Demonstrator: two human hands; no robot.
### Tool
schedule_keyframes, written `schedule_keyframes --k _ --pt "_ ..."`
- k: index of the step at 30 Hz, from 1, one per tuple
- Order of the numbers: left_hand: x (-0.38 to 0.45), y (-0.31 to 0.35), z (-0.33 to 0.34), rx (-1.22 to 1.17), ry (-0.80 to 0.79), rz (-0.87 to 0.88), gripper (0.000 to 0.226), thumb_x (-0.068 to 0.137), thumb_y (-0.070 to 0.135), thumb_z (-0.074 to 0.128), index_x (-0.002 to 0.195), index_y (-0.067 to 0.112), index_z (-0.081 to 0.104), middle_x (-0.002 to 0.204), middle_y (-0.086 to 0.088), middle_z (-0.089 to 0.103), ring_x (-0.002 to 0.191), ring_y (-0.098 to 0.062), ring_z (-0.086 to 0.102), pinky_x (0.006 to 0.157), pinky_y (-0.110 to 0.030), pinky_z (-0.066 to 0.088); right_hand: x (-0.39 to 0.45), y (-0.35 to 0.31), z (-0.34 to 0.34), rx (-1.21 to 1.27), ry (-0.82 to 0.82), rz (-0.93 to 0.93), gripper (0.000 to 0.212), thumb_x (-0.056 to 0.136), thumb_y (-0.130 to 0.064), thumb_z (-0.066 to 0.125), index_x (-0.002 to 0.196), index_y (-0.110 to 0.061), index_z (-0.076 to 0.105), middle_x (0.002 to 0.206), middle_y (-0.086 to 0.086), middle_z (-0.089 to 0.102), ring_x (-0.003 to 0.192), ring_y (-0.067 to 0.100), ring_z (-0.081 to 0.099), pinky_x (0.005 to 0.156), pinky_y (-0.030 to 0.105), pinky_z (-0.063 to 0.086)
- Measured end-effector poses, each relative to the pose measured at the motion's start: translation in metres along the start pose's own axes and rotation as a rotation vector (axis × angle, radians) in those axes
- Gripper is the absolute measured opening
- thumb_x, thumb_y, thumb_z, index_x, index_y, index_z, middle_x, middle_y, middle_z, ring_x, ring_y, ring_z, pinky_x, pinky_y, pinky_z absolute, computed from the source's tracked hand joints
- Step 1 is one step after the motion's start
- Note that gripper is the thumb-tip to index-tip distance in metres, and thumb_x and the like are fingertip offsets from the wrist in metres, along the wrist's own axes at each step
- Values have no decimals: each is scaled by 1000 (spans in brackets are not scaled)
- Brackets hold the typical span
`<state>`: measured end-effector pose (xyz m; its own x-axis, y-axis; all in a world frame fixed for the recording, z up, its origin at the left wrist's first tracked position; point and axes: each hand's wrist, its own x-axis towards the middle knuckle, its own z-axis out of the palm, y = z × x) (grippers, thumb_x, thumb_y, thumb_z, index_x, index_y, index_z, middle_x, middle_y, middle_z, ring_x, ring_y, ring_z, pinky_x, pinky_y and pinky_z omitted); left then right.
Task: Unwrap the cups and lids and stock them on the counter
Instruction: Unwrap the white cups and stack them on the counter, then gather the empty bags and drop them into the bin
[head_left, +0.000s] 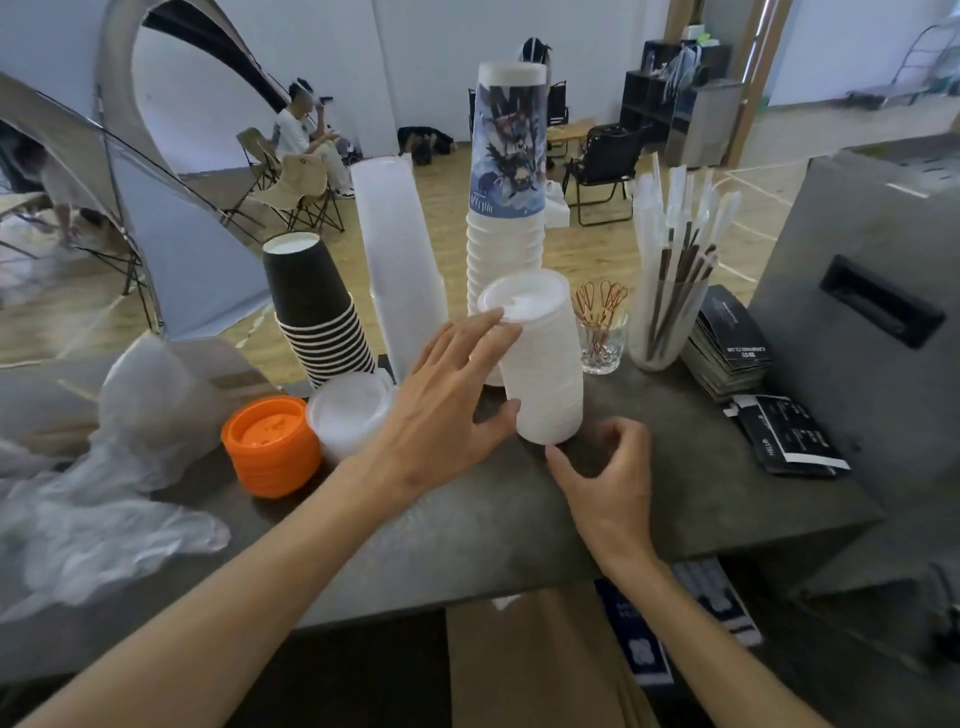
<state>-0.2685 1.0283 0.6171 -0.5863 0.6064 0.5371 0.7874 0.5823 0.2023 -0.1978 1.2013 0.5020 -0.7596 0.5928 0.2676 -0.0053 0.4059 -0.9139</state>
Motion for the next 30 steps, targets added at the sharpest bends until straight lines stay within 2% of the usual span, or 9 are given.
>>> schedule_keyframes --k 3,5,11,16,18,20,22,27,30 --pt "-33 -4 -18 -29 153 -28 64 88 20 69 146 11 44 154 -10 37 142 -21 35 119 -41 29 -28 -17 1 -39 -13 -116 35 80 -27 80 83 -19 46 83 -3 47 76 13 48 70 28 44" --pt "-56 -12 -33 -51 236 -71 54 86 15 69 137 10 53 146 -9 46 134 -22 45 113 -37 36 -47 -34 12 -50 -100 -235 32 83 -23 78 76 -19 46 77 -5 47 72 12 47 66 22 41" --pt "-167 -60 -92 43 176 -133 30 85 12 71 114 14 67 125 -2 60 118 -16 55 100 -33 44 -120 -111 89 -74 -381 -495 18 86 -31 69 84 -21 55 82 -9 52 75 8 53 68 23 48" --pt "-264 -116 -167 169 112 -358 23 87 19 68 110 17 68 111 3 62 98 -14 60 87 -31 50 -184 -178 182 -168 -565 -503 12 90 -28 67 98 -21 61 95 -8 57 83 9 57 76 35 53" --pt "-291 -138 -189 193 62 -436 25 88 19 68 113 18 65 114 2 60 97 -18 62 85 -30 49 -199 -198 224 -293 -643 -479 32 91 -36 63 120 -23 60 116 -5 56 101 15 59 87 40 53" --pt "-310 -156 -201 191 3 -474 28 89 20 67 117 19 64 117 1 60 98 -22 63 84 -31 48 -206 -210 261 -462 -738 -437 57 91 -42 61 143 -26 45 139 1 46 119 26 56 97 45 50" --pt "-326 -167 -205 176 -36 -489 33 92 21 64 124 22 61 122 2 56 99 -22 61 84 -29 45 -212 -210 286 -596 -801 -417 61 92 -39 60 148 -26 39 146 9 42 125 33 53 99 46 48" --pt "-345 -184 -195 -26 -130 -532 63 93 14 60 149 27 33 144 3 36 118 -19 56 92 -22 44 -236 -194 290 -596 -678 -401 23 92 -17 59 114 -18 60 114 7 58 102 30 61 83 42 51" --pt "-334 -195 -192 -321 -185 -578 94 90 17 68 158 34 7 157 8 19 126 -21 51 104 -37 49 -245 -194 268 -499 -528 -518 14 85 -19 67 91 -18 55 93 1 55 80 21 58 69 36 51"
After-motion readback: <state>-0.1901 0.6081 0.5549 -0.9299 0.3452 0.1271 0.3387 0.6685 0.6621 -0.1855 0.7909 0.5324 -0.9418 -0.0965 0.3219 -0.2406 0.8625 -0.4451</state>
